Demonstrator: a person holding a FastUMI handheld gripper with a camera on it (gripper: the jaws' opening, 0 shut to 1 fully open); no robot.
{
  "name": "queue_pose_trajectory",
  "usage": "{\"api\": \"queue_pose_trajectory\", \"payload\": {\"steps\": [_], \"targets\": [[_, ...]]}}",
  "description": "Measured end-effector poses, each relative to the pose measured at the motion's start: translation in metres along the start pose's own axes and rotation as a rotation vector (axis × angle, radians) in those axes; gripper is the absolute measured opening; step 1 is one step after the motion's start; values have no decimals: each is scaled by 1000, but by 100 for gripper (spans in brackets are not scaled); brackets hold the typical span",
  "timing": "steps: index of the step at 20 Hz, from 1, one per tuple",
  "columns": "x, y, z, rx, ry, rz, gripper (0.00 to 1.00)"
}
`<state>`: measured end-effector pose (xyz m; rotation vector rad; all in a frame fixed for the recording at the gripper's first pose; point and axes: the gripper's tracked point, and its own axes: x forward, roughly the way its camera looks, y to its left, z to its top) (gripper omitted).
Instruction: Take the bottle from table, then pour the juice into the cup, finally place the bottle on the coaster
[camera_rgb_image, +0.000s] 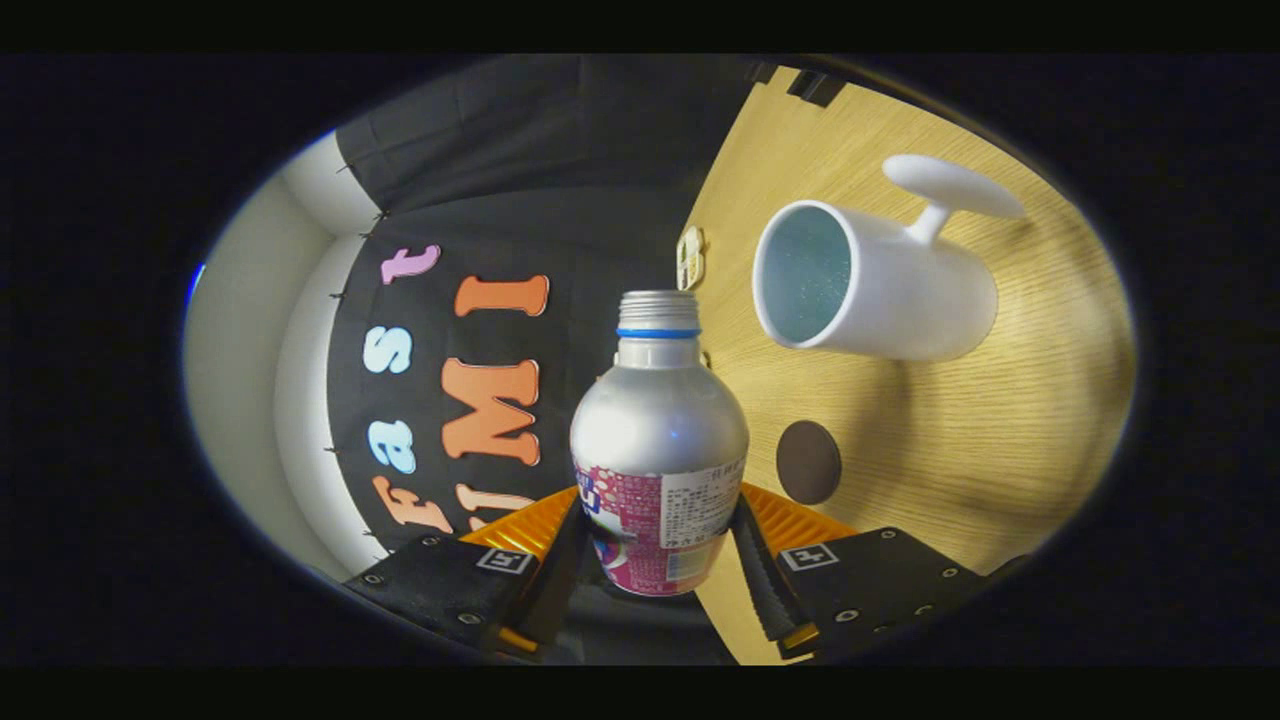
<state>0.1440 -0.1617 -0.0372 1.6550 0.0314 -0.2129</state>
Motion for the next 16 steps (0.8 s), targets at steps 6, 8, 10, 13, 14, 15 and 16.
{"api": "queue_pose_trajectory", "payload": {"steps": [6,8,10,13,14,15,16], "targets": [[-5,8,3,121,-4,36,74],[-6,12,5,156,-12,50,74],[-6,13,6,193,-14,57,75],[-4,14,4,215,-13,45,74],[-3,15,4,225,-15,49,75],[-5,17,5,238,-16,57,75],[-5,17,5,251,-18,62,75]]}}
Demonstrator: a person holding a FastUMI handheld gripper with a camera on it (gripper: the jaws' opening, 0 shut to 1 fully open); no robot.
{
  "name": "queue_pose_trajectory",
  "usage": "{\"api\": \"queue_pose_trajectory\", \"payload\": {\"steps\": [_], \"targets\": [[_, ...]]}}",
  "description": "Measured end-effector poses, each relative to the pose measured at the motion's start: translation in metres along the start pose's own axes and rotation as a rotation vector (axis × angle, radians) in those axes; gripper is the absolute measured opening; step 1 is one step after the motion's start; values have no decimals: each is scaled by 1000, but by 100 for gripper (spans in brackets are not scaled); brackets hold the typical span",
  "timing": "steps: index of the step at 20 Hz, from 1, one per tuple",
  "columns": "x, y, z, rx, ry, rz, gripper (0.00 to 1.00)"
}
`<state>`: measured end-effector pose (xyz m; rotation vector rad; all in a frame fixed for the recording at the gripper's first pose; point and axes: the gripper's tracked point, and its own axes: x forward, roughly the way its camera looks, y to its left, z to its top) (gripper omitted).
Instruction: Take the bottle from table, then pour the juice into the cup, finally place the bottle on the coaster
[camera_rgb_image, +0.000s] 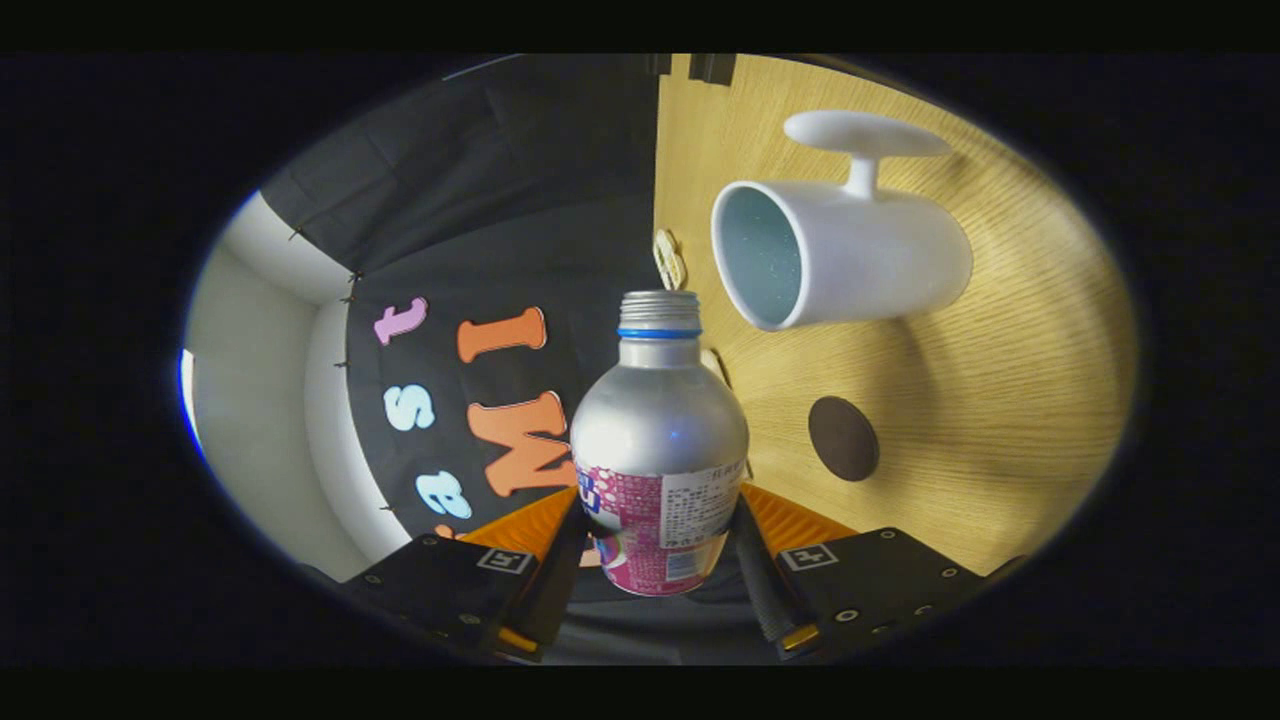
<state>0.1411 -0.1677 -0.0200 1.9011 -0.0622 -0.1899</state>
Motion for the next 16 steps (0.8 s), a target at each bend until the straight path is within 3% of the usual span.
{"api": "queue_pose_trajectory", "payload": {"steps": [16], "targets": [[3,4,-1,116,-10,6,74]]}}
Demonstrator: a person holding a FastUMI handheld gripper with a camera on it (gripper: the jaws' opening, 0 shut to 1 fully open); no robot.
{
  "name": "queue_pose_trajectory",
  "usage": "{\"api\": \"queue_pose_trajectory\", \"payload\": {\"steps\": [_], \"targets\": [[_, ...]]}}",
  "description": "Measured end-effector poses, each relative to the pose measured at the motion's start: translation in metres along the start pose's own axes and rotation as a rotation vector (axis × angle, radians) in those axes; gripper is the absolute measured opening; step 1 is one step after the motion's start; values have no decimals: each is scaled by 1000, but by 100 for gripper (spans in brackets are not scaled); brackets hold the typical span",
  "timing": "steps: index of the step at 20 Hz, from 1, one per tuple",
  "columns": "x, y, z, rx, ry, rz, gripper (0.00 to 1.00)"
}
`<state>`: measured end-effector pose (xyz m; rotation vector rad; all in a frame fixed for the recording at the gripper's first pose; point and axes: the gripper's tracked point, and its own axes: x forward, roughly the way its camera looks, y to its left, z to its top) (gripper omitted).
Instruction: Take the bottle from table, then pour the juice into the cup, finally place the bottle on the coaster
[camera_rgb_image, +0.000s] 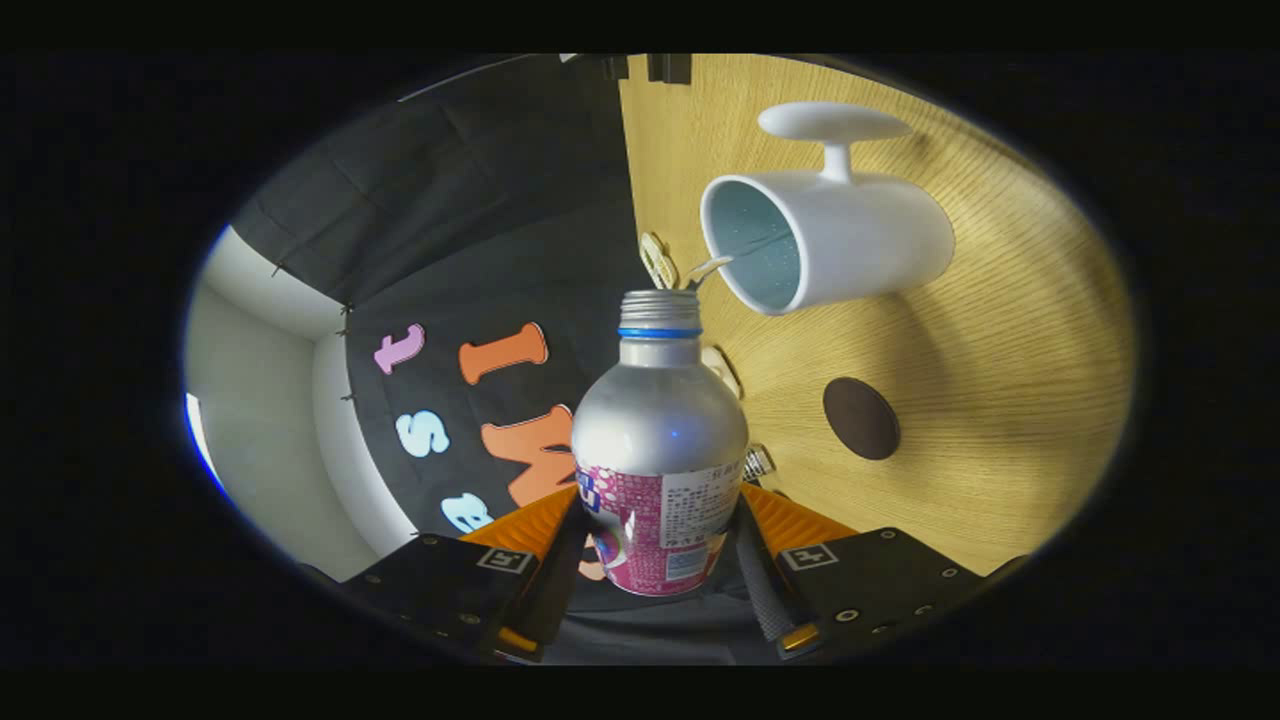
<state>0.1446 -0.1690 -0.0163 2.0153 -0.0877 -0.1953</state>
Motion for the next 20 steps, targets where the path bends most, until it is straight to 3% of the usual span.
{"api": "queue_pose_trajectory", "payload": {"steps": [20], "targets": [[4,5,-1,87,-6,41,75]]}}
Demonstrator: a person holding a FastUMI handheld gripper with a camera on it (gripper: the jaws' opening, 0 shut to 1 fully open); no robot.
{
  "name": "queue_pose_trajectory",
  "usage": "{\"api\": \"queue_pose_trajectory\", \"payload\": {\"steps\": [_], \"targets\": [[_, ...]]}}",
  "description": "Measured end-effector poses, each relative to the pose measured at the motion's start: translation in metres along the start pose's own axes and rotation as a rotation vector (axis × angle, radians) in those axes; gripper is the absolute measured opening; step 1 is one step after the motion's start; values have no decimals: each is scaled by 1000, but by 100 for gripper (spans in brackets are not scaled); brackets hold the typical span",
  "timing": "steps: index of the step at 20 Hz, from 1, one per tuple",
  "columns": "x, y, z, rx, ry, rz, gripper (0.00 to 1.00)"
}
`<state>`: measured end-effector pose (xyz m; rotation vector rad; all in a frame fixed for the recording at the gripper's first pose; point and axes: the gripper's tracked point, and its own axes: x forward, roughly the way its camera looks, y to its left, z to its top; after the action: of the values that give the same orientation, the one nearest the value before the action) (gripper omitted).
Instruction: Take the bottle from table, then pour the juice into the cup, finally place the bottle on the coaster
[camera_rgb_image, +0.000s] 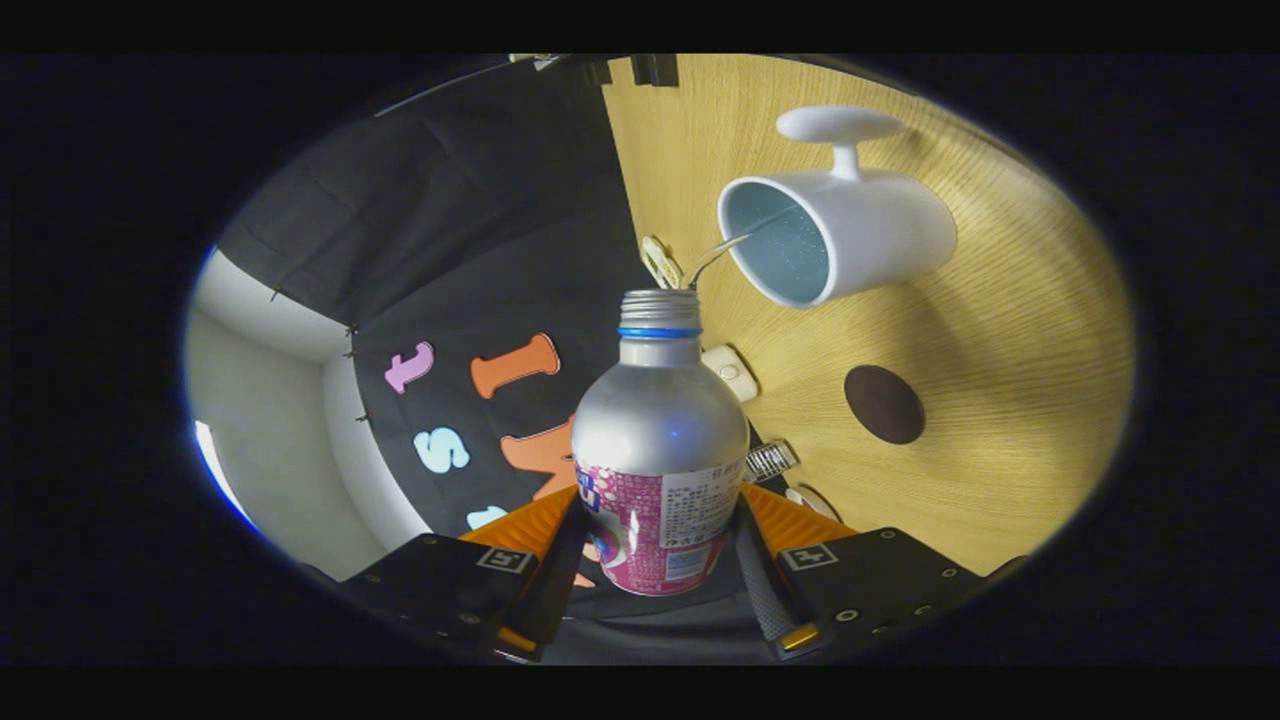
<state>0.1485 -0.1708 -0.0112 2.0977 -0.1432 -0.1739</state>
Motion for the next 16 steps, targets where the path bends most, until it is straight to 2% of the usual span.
{"api": "queue_pose_trajectory", "payload": {"steps": [16], "targets": [[3,2,-3,71,-2,-7,75]]}}
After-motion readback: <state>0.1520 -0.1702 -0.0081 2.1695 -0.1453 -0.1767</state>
